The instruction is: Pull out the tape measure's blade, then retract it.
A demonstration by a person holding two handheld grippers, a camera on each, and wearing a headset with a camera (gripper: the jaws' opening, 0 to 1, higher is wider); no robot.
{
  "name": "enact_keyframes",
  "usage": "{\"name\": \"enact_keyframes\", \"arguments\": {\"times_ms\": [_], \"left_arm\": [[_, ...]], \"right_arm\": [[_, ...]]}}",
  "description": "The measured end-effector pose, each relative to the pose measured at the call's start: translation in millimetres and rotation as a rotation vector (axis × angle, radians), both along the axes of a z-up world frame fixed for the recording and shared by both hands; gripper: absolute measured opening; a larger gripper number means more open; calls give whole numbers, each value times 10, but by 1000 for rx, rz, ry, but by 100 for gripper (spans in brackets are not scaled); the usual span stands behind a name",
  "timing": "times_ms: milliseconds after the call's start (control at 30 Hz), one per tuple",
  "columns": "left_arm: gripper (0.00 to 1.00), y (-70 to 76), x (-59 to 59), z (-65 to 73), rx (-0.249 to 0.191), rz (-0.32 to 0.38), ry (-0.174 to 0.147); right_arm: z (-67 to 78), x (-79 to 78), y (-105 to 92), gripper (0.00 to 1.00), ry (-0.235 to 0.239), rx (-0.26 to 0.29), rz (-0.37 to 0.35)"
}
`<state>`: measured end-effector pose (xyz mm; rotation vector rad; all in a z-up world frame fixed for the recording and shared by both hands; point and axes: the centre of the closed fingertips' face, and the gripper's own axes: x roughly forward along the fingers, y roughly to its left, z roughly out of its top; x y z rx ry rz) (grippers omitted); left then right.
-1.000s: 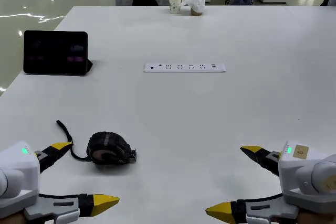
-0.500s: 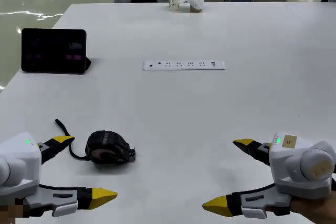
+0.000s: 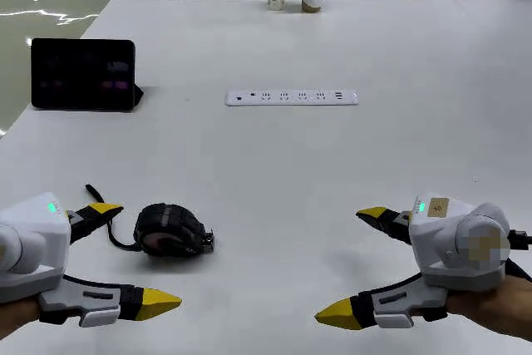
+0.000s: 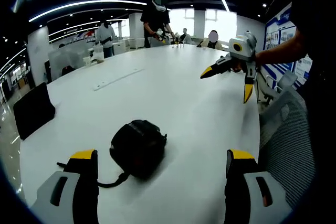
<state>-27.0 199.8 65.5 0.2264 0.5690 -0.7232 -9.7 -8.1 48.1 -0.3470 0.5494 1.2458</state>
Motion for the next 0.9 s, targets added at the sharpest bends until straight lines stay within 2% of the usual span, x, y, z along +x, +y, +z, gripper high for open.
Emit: {"name": "enact_keyframes", "arguments": {"times_ms": [567,900], "left_arm": [[99,60,154,-59,59,-91,36],[99,73,237,-113,96,-143,56]], "right_arm": [[-85,127,253,99,1,-43,116],[-126,221,429,95,-8,-56,169]]}}
